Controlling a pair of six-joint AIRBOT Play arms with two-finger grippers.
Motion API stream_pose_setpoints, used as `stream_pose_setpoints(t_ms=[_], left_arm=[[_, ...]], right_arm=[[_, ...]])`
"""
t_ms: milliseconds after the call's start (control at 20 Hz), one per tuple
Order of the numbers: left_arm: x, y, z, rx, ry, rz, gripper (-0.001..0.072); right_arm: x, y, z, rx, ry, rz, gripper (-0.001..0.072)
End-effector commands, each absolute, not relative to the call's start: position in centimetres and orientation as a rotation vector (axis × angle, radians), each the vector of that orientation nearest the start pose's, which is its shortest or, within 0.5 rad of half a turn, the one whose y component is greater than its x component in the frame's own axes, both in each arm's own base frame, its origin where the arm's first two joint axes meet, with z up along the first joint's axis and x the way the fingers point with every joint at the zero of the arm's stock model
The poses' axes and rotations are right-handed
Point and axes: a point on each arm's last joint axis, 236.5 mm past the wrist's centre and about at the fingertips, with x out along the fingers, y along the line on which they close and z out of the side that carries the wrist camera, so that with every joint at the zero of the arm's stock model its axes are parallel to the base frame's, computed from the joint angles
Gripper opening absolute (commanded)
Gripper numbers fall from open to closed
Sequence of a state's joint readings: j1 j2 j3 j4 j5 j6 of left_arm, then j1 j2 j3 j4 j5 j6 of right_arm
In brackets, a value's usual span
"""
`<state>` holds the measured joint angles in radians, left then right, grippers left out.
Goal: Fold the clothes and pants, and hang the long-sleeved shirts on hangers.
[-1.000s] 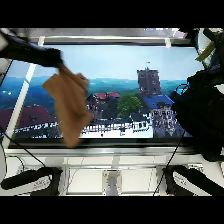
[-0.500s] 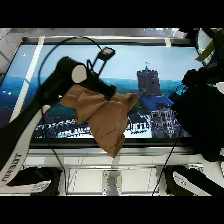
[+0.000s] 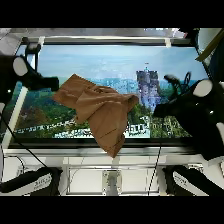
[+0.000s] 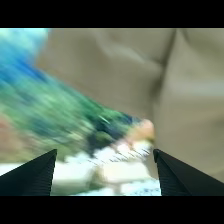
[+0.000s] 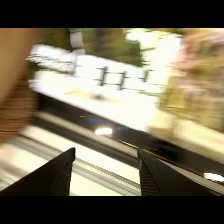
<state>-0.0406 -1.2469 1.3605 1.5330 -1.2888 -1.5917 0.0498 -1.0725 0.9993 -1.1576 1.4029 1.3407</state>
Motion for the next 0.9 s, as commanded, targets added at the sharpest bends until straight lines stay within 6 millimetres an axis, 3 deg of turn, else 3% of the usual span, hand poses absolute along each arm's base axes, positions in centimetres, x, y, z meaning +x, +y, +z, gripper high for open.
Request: stream_pose_setpoints(t_ms=[0, 150, 250, 450, 600, 650, 700, 850], left_arm=[[39.7, -4.6, 2.8, -0.268, 1.212, -0.198, 0.0704], [42.2, -9.3, -0.3, -0.383, 1.202, -0.344, 0.0704], [42.5, -11.9, -3.3, -0.427, 1.250, -0.407, 0.0704], [41.4, -13.8, -7.9, -0.429, 1.363, -0.422, 0.0704], [41.7, -14.4, -9.1, -0.425, 1.365, -0.417, 0.0682], [41.9, -14.6, -8.8, -0.432, 1.356, -0.419, 0.0370], [42.2, -14.5, -8.4, -0.426, 1.344, -0.422, 0.0008], [43.9, -13.4, -5.5, -0.400, 1.262, -0.430, 0.0008]], right_arm=[[27.2, 15.0, -0.3, 0.406, 1.379, 0.545, 0.0532], [26.1, 15.1, -1.4, 0.429, 1.417, 0.539, 0.0555], [25.5, 15.4, -1.4, 0.425, 1.438, 0.555, 0.0555], [24.6, 17.5, -1.5, 0.365, 1.442, 0.613, 0.0555], [25.2, 19.5, -1.5, 0.313, 1.379, 0.642, 0.0554], [25.2, 20.0, -1.5, 0.300, 1.366, 0.652, 0.0554], [24.9, 20.5, -1.5, 0.287, 1.366, 0.665, 0.0553], [23.4, 21.3, -1.7, 0.261, 1.410, 0.686, 0.0553]])
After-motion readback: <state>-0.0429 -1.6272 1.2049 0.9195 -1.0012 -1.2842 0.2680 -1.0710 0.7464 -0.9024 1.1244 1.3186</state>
